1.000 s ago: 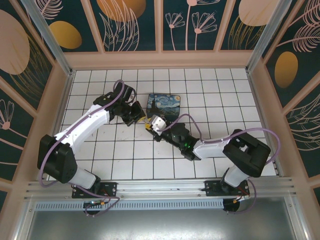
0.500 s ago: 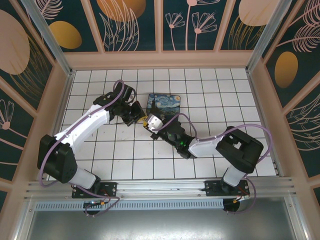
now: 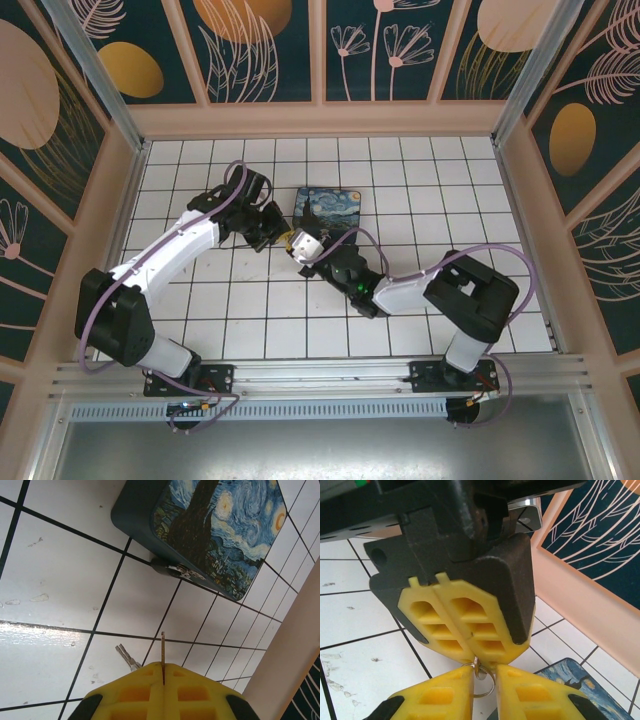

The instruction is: Unlock a padlock with a key

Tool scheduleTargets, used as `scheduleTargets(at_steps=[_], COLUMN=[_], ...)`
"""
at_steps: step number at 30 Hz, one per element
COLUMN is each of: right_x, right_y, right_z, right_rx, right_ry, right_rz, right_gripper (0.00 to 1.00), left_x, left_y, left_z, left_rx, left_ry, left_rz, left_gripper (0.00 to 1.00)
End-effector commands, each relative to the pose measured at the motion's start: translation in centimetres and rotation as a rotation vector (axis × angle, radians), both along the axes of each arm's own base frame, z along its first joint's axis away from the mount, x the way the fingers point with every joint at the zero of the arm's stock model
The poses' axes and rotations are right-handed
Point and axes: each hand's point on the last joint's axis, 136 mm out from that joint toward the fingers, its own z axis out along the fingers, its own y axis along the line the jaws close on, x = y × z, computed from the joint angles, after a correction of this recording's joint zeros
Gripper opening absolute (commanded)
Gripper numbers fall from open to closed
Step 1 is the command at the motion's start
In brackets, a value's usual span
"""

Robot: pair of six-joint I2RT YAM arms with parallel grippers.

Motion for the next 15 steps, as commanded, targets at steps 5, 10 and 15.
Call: scheduleTargets(at_steps=[5,10,15], right_x=[-0.15,-0.34,-0.32], right_y=[0.49,0.64,0.88], right_z=[2.59,2.46,2.08], right_rx=[0.066,0.058,0.047], right_ry=[-0.099,-0.110,-0.112], right_rz=[-0.025,-0.022,-0.026], right_gripper=[0.20,0.19,0.15], left_x=[-0.77,-0.84,-0.82], left_y=[-0.56,-0.43,-0.63], left_z=[-0.22,-0.40,-0.41], left_rx=[-0.051,-0.053,-0.071], left_ry=[0.056,0.067,0.075], left_rz=[0.027,0.050,0.060], left_gripper=[0.00,0.00,0.01])
